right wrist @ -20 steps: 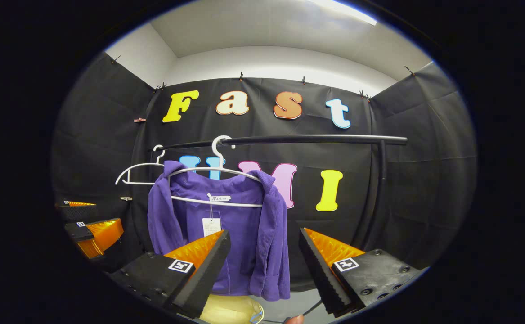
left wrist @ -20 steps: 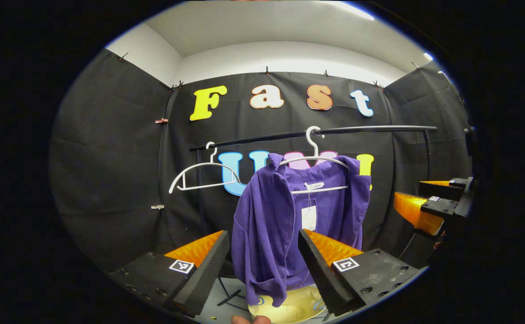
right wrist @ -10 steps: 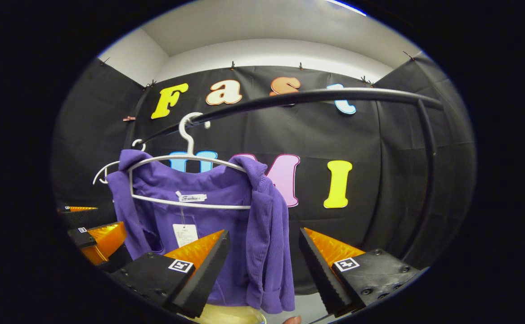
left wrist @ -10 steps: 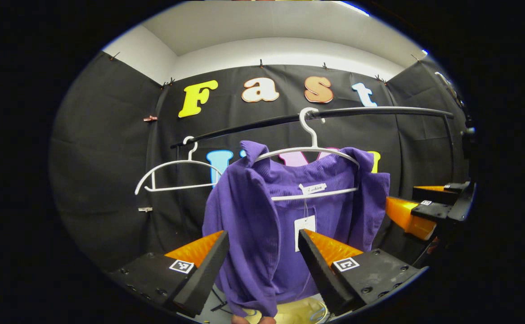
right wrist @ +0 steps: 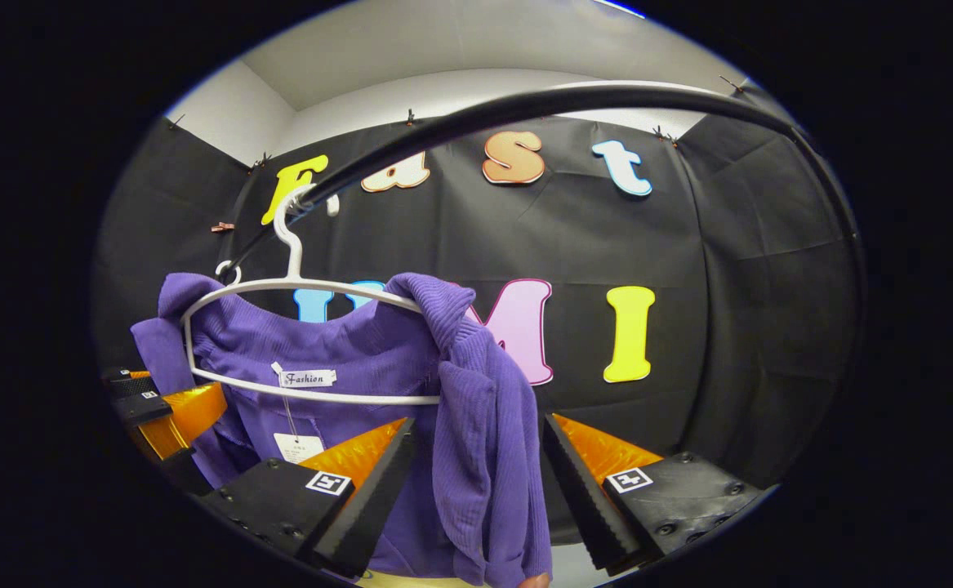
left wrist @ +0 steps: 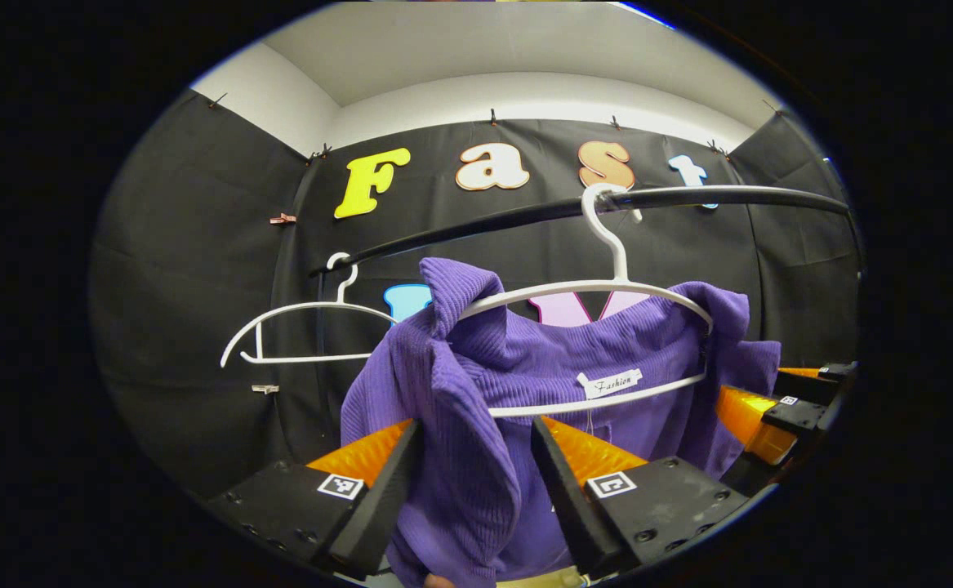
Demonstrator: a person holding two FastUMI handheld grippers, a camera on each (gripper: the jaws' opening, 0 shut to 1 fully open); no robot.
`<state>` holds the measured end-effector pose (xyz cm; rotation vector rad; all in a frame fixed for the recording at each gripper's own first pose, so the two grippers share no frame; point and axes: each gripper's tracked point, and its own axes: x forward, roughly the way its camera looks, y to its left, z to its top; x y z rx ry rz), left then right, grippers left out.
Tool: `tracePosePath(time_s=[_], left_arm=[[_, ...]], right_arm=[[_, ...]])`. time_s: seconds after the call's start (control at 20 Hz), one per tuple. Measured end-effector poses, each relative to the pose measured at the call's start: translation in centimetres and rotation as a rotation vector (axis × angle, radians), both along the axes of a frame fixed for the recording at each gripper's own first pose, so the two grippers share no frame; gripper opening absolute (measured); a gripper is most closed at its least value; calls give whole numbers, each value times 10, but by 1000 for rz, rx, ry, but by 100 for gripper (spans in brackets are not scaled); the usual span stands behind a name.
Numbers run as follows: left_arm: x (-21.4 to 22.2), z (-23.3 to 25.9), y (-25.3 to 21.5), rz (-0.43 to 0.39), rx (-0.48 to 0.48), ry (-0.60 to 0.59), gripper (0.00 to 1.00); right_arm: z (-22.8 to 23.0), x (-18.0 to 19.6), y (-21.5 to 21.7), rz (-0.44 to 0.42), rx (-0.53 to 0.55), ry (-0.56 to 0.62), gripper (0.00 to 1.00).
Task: Grasp the clothes on the hanger with both hands and then place them into the laundry hamper below.
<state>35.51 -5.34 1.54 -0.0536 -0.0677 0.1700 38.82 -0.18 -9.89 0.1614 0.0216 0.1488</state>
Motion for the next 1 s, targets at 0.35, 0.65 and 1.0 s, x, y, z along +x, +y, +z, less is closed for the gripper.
tracePosePath(time_s=[0.35, 0.65, 1.0], left_arm=[[-2, -4, 24, 3, -15, 7, 18], [-3, 8, 51, 0, 36, 26, 6], [5, 33, 86, 18, 6, 24, 5]], right_arm=[[-21, 22, 0, -23, 28, 70, 26], [19, 23, -45, -197, -96, -59, 9], [29, 46, -71, -308, -108, -37, 9]])
